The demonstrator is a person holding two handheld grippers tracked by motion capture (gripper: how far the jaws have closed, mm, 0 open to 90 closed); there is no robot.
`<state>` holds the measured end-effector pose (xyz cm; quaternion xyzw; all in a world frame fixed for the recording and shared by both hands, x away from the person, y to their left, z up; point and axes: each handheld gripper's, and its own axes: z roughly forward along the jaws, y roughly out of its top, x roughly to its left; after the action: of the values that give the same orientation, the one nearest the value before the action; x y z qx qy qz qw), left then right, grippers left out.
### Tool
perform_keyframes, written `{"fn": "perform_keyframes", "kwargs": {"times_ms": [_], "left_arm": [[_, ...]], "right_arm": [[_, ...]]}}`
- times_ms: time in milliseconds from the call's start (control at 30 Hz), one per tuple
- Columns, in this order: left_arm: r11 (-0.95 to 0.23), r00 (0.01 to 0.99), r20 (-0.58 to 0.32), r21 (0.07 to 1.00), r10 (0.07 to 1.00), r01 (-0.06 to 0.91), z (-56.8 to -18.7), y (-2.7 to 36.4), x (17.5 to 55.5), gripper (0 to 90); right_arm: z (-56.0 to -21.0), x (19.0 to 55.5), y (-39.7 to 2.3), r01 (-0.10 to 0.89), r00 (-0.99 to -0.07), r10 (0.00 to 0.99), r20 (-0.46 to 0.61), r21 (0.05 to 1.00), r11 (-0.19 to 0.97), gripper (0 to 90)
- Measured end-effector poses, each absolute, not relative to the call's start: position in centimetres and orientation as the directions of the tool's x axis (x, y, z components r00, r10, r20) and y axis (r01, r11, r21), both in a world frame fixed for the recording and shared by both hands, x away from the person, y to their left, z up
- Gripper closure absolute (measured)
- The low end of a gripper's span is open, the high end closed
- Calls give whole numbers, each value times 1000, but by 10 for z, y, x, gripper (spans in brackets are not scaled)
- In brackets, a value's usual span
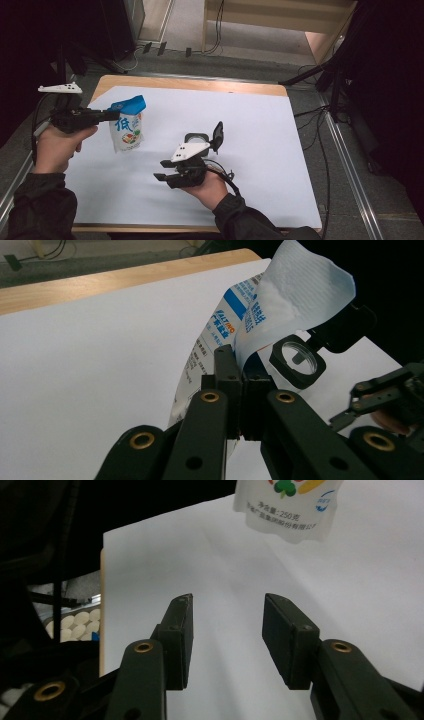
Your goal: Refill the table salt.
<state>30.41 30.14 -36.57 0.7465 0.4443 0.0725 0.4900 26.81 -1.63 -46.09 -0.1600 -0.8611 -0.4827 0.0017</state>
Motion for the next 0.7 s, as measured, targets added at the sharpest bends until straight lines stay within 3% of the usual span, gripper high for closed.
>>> {"fn": "perform_keyframes", "kwargs": {"times_ms": [200,267,700], "left_arm": [[-141,601,-316,795,734,590,-365,295,298,900],[-126,594,-331,792,733,597,-367,294,296,900],[-164,647,-335,794,685,585,-357,270,281,900]], "right_arm": [[-473,281,2,318,-933,314,174,807,498,568],[-479,285,8,337,-925,334,184,804,490,510],[-491,290,20,362,-907,375,190,807,466,435]]}}
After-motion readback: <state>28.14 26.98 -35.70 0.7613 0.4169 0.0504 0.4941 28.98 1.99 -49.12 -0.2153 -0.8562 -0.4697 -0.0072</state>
